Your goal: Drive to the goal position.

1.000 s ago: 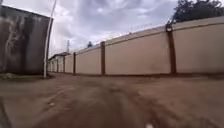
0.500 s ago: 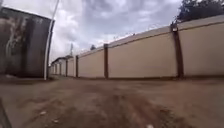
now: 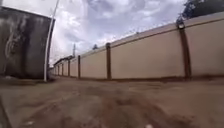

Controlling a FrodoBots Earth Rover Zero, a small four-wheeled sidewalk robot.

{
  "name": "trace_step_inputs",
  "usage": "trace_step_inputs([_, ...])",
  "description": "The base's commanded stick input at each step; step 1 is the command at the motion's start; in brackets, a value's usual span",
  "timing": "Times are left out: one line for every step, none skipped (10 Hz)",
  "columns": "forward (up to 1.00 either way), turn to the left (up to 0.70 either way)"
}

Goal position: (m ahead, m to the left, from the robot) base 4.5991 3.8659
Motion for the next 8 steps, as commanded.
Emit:
trace_step_inputs([0.70, 0.15])
trace_step_inputs([0.70, 0.25])
trace_step_inputs([0.70, 0.11])
trace_step_inputs([0.70, 0.00])
trace_step_inputs([0.70, 0.00])
trace_step_inputs([0.70, 0.00])
trace_step_inputs([0.70, 0.00])
trace_step_inputs([0.70, 0.13])
